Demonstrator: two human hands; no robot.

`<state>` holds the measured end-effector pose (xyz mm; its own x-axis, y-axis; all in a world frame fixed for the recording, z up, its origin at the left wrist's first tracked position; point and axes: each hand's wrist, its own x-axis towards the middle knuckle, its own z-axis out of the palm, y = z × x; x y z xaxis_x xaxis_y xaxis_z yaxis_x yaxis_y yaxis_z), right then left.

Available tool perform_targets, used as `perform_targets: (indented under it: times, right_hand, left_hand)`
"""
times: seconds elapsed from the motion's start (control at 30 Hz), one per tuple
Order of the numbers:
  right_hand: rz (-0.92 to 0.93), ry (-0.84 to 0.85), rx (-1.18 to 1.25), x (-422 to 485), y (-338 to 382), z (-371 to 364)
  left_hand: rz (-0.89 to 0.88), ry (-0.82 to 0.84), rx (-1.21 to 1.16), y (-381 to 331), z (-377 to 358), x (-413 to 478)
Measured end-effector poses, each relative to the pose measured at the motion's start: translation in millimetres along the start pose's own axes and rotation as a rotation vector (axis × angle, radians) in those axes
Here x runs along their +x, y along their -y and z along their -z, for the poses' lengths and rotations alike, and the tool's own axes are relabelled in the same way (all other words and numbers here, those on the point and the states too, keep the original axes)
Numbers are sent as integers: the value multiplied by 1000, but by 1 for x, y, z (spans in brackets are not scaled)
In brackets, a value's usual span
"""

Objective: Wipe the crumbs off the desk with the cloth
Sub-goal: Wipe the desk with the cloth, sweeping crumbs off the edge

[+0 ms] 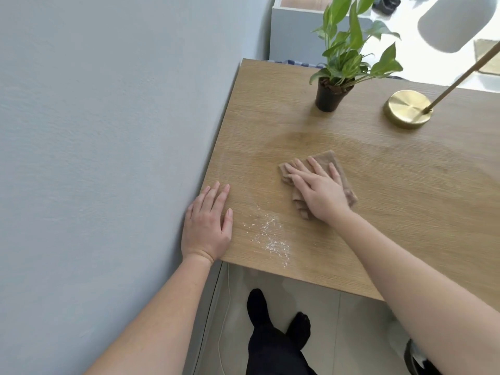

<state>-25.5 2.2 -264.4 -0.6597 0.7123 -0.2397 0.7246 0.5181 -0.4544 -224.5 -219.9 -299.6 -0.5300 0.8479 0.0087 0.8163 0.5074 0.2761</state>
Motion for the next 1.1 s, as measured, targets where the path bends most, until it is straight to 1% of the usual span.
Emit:
perform_targets:
  times: [0.07,0.13,0.2,0.27,0.3,0.37,0.43,0.5,0.53,0.57,0.63,0.7,0.77,0.83,0.9,1.0,1.03,1.1]
  right_hand:
    - [7,-5,-1,5,25,-17]
    - [117,54,-9,-14,34,-26]
    - [266,117,-62,-51,20,-28]
    - [328,146,-109,-86,-9,-20]
    - [311,153,-113,-93,-26,-11]
    - [188,112,-81,-86,-46,4]
    - [31,16,-34,-62,-39,7]
    - [-91,-53,-10,-38,-14,-4]
    - [-107,-55,-1,-30,0,-13]
    - [-83,-39,5,-27,14,-21]
    - [49,35,-6,-42,34,-33]
    - [208,117,-48,-79,31,-39]
    - [274,134,-89,-114,1,-33]
    - [208,109,-98,-126,-37,-17]
    - [64,35,-56,-115,-58,-4]
    - [-111,-58,-6,-84,-34,-10]
    - [-126,-61,-2,-77,-19,-18]
    - [-60,-23,5,-78,12,-35]
  left_hand:
    - [-3,-4,-4,0,0,1]
    - [0,-2,-8,-2,0,1]
    - [1,-3,-5,-2,0,0]
    - [-1,-8,-5,-2,0,-1]
    - [-3,-9,-5,-1,1,0]
    - [-2,-11,-1,-2,0,0]
    - [0,-13,3,-2,-1,0]
    - [4,-11,0,-2,-1,-1]
    - [3,-11,1,-3,-1,-1]
    - [0,-12,1,-3,-1,-1]
    - [-3,-13,3,-3,-1,-1]
    - [-2,-9,5,-3,-1,-2]
    - [-2,-9,4,-2,0,-2]
    - [0,-12,1,-2,-1,-1]
    - [1,-14,0,-2,-1,-2]
    - [2,-13,3,-1,-1,-3]
    - [3,-12,2,-1,0,-3]
    - [3,-16,-1,-2,0,-3]
